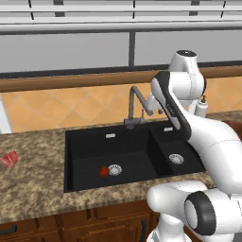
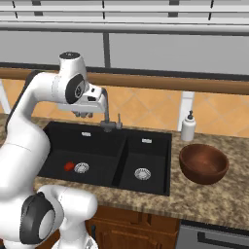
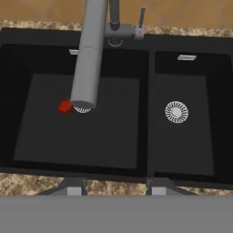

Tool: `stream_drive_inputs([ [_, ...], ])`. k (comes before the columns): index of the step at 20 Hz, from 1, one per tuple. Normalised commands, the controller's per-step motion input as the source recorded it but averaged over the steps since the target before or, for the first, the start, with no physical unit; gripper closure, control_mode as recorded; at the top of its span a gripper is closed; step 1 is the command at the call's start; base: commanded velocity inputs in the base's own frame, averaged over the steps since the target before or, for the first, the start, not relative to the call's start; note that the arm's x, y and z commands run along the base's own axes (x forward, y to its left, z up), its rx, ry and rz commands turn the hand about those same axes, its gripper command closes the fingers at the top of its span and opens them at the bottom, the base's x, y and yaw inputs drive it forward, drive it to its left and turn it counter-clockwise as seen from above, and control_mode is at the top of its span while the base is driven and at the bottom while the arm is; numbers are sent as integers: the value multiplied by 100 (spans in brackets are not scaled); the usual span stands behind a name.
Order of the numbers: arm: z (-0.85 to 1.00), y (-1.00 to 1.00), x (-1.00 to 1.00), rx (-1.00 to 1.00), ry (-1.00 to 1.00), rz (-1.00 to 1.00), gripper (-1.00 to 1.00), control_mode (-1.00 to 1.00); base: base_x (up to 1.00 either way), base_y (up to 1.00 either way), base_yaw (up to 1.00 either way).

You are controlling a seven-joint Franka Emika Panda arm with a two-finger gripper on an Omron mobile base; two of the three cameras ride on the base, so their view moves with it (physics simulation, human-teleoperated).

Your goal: Pick the bell pepper from the sink and place it in the bowl. Then pick the bowl and place it in the microwave. Then close the microwave door and press the start button.

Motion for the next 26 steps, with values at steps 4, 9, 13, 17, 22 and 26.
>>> stream_drive_inputs([
  [4,0,14,-22,2,0,0,-100,-100,0,0,0],
  [9,-15,55,-72,8,0,0,-100,-100,0,0,0],
  [13,-41,57,-59,12,5,0,-100,-100,0,0,0],
  [17,-51,93,-9,0,12,0,-100,-100,0,0,0],
  [22,-33,77,6,-5,19,-1,-100,-100,0,0,0],
  [26,-48,73,23,0,22,0,-100,-100,0,0,0],
])
